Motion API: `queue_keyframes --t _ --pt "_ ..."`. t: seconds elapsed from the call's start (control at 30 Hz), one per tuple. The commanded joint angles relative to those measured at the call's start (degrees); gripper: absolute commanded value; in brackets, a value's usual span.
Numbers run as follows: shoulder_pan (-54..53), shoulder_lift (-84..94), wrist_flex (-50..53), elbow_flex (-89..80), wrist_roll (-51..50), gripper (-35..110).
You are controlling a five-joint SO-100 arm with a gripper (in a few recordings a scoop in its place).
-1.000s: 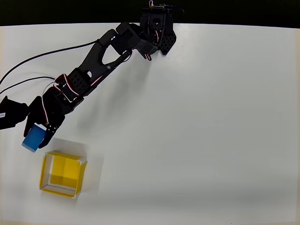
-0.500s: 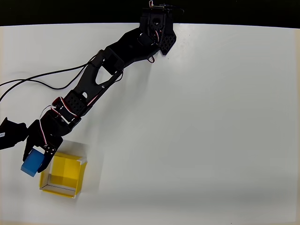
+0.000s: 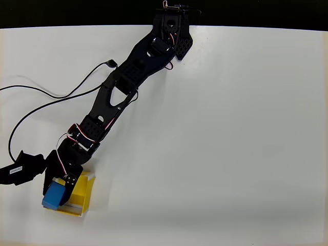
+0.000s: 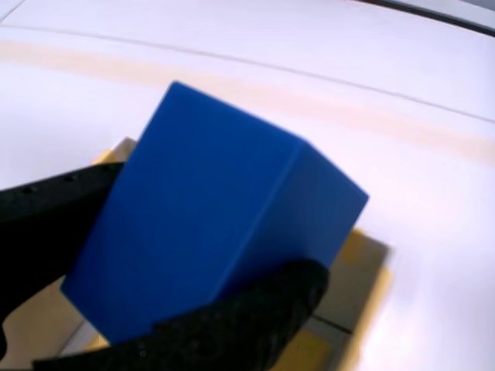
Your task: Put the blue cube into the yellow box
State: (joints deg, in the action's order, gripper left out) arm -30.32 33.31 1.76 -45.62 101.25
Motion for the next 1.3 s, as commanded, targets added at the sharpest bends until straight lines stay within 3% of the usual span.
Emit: queue_keyframes --t 0.0,0.27,0.57,0.77,1.03,1.27 --pt "0.2 3.8 -2.6 8.3 0.5 19" --pt "0.3 1.2 -2.2 8.1 -1.0 20" --pt "0.4 2.3 -2.0 5.4 -5.1 39" --pt "0.4 8.8 -2.7 1.1 -5.1 34" --pt "0.7 26.6 5.9 -6.0 -5.1 24" --pt "0.4 47.1 9.7 -24.8 -5.9 17"
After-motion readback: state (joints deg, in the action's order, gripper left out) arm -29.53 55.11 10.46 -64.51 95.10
